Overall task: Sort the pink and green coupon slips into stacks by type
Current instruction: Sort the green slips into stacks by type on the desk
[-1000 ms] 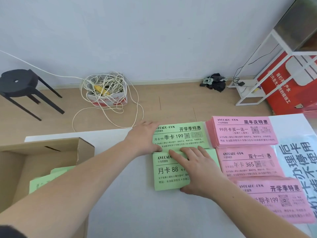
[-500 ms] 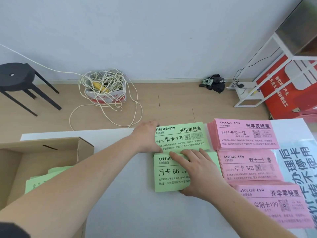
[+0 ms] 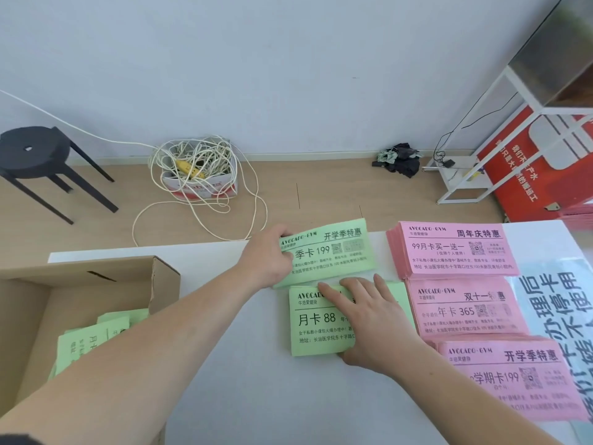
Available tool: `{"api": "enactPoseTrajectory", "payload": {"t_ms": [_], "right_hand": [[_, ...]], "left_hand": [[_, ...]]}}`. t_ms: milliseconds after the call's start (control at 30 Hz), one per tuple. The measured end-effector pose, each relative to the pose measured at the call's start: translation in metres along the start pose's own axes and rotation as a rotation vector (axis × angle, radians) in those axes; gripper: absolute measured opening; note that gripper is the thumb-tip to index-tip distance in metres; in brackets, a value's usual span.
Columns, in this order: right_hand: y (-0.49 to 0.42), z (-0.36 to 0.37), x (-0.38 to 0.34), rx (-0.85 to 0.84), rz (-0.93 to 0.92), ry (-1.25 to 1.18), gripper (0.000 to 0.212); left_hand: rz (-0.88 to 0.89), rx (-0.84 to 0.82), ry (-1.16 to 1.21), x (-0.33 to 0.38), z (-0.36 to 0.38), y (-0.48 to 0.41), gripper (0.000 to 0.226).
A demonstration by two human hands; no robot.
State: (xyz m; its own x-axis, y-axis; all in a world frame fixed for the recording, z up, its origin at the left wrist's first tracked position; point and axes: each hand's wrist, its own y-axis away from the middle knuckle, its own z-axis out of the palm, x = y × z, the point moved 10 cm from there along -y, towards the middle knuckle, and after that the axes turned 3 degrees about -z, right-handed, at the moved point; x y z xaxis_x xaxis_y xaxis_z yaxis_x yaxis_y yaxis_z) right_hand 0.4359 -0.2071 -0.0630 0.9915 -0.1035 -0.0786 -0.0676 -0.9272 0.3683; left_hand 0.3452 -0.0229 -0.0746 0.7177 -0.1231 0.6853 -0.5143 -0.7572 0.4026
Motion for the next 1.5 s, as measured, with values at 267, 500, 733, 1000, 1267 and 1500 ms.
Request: {"api": "enactPoseTrajectory", "payload": {"t_ms": [267,500,733,1000,1267,1500], "right_hand": [[0.001,-0.007,-0.012,-0.008,-0.045,0.044,0.115],[-0.03,-0.017,-0.002,-0.013,-0.064,0.038,0.121],[-0.074,-0.038,0.02,-0.025,-0.058,0.039,0.12],[-0.095,-0.054,0.035,-0.039,-0.029,-0.009,0.118],[-0.084,-0.055,0.024,-0.052,0.017,0.038,0.144],[-0.029,-0.054,-0.042,0.001,-0.235,0.034,0.124]], "left_hand": [[-0.202,0.258,-0.108,-0.068,-0.061,0.05,0.037],[-0.332,0.388,0.059,-0.108,-0.07,0.088,0.035],[-0.403,0.43,-0.008,-0.117,-0.076,0.093,0.035],[-0.343,0.375,-0.139,-0.112,-0.065,0.11,0.061],[-0.334,0.28,-0.285,-0.117,-0.051,0.149,0.05],[-0.254,-0.067,-0.389,-0.092,-0.011,0.169,0.062]]}}
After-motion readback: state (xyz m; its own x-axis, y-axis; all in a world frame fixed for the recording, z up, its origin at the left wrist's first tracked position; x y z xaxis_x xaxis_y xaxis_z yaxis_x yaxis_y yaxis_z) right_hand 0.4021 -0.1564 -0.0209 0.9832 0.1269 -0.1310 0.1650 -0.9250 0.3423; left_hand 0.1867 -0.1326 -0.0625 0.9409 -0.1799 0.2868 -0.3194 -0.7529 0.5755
